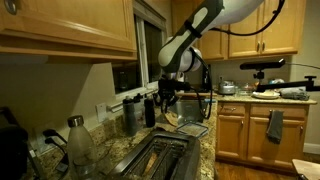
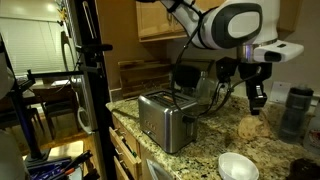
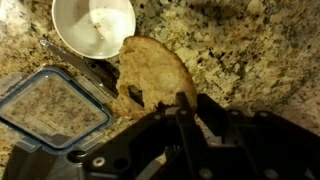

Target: Put two slices of bread in the toaster

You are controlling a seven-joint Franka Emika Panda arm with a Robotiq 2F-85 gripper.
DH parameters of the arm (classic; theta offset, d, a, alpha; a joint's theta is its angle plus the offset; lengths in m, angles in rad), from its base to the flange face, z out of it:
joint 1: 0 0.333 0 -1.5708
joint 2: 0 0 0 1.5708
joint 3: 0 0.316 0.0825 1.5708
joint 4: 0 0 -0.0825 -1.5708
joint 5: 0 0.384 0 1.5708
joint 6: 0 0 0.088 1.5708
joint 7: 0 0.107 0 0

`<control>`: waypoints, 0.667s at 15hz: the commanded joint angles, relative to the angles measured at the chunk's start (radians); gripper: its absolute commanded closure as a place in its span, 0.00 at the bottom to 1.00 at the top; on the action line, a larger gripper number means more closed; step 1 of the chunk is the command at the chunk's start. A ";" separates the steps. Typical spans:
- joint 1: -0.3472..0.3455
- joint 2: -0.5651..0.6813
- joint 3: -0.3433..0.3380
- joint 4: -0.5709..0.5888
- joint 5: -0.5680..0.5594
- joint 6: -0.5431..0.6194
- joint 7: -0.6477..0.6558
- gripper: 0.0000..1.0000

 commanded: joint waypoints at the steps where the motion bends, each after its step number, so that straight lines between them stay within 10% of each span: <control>1: 0.012 -0.125 0.002 -0.116 -0.009 0.062 0.048 0.90; 10: 0.024 -0.280 0.069 -0.225 -0.006 0.192 0.065 0.90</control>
